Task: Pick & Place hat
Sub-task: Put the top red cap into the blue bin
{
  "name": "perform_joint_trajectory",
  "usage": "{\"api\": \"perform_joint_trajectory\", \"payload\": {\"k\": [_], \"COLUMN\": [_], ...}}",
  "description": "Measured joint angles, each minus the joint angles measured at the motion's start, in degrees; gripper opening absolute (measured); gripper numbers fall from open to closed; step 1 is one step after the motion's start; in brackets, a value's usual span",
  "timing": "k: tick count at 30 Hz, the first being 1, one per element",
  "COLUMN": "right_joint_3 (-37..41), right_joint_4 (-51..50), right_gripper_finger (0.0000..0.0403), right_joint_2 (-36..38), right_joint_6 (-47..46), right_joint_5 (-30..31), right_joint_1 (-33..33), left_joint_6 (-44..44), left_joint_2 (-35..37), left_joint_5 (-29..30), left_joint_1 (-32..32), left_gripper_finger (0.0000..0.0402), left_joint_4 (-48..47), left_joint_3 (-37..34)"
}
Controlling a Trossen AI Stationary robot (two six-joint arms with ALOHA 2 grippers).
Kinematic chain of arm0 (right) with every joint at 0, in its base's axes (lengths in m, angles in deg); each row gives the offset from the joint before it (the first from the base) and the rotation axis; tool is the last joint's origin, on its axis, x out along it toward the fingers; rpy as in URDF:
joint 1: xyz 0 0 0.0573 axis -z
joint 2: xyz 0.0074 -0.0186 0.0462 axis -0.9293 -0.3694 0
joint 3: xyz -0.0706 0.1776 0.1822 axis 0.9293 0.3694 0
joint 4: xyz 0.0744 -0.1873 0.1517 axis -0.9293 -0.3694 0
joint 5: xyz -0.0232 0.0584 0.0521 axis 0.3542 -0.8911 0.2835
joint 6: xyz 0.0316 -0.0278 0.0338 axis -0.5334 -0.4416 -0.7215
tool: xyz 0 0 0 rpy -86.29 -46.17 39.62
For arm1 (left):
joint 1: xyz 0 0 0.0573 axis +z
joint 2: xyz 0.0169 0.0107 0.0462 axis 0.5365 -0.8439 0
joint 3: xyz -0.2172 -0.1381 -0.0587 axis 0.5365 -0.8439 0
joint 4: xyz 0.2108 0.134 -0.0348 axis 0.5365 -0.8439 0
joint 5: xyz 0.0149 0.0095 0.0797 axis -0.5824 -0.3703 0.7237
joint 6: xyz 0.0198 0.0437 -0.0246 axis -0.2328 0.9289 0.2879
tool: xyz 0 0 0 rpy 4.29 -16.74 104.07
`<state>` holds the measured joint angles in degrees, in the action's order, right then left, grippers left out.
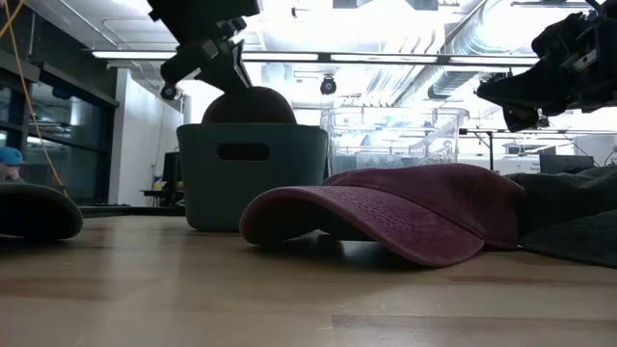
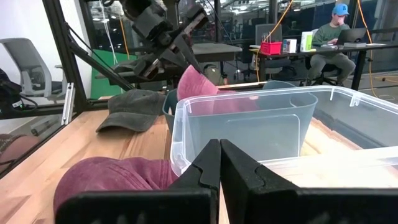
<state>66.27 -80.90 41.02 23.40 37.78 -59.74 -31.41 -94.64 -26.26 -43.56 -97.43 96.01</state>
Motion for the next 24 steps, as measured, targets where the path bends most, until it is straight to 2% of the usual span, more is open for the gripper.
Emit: {"api": "perform_joint_trajectory", "payload": {"k": [4,9,17,21,24], "right_joint_3": [0.0,-0.02,0.0,0.0,0.0], "right_joint_4": [0.02,0.01,0.02,0.01,0.01], "right_gripper_finger": [0.0,0.0,0.0,0.0,0.0], "right_joint_2": [0.0,0.0,0.0,0.0,0.0], "right_joint_6": [0.01,0.0,-0.01,0.01,0.0], "right_joint_5": [-0.01,-0.02,0.01,-0.02,0.0], "right_joint_1": [0.0,-0.01,-0.02,0.0,0.0], "left_joint_6": [-3.21,-6.37,-14.13,-16.91,-18.87], "left_joint_2": [0.0,0.0,-0.86,-1.07,-1.05], "left_joint_5": [-1.4,0.72,9.81,9.16,5.84], "left_joint_1": [1.36,1.5,3.31,3.25,3.27], "left_gripper_finger": [0.0,0.0,0.0,0.0,0.0], "left_joint_4": [0.22,-0.66,1.38,1.02,0.61], "left_joint_3": [0.0,0.01,-0.2,-0.28,-0.26]}}
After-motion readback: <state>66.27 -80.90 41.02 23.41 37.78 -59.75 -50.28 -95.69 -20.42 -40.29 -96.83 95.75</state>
